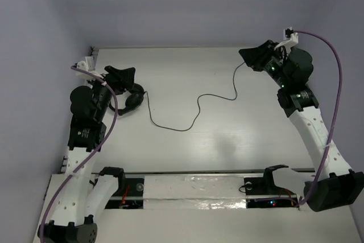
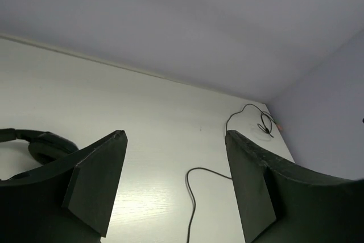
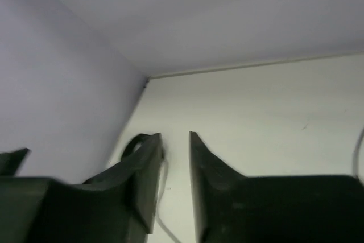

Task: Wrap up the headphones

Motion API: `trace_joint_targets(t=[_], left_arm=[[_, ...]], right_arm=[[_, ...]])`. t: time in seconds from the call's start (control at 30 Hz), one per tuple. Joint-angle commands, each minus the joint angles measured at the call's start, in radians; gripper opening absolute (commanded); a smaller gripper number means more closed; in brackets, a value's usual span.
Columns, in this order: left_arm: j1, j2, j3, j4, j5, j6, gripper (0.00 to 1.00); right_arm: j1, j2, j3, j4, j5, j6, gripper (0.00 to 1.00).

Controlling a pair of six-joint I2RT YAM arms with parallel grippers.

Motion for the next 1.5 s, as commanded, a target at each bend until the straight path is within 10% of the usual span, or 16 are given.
trace_joint_targets(t=[0.0, 0.07, 0.23, 0.4, 0.6, 0.83, 0.97, 1.13, 1.47], left_arm=[[0.001, -0.025, 0.057, -0.039, -0.123, -0.012, 0.68], [0.001, -0.025, 0.048, -0.048, -0.166, -0.025, 0.63], [0.001, 0.055, 0.038, -0.083, -0.223, -0.058, 0.16], [-0.019, 0.259, 0.077, -0.155, -0.376, -0.051, 0.02], [0.291, 0.472, 0.064, -0.120, -0.100, -0.128, 0.03], [0.302, 0.563, 0.090, -0.209, -0.376, -0.013, 0.40], [0.302, 0.675, 0.147, -0.243, -0.375, 0.048, 0.43], [0.311, 0.819, 0.182, -0.295, -0.433, 0.175, 0.50], [0.311, 0.997, 0.235, -0.261, -0.341, 0.232, 0.49]], right_arm=[[0.004, -0.010, 0.045, -0.013, -0.026, -0.005, 0.27], [0.016, -0.018, 0.043, -0.013, -0.038, -0.008, 0.00], [0.232, -0.010, 0.031, -0.032, 0.111, -0.062, 0.00], [0.403, 0.035, 0.019, -0.044, 0.205, -0.083, 0.00], [0.463, -0.034, -0.144, 0.022, 0.193, -0.080, 0.00], [0.463, -0.080, -0.207, 0.034, 0.184, -0.071, 0.00], [0.463, -0.102, -0.230, 0.066, 0.118, -0.048, 0.07], [0.472, -0.116, -0.233, 0.054, 0.132, -0.063, 0.41], [0.472, -0.123, -0.241, 0.068, 0.112, -0.060, 0.43]])
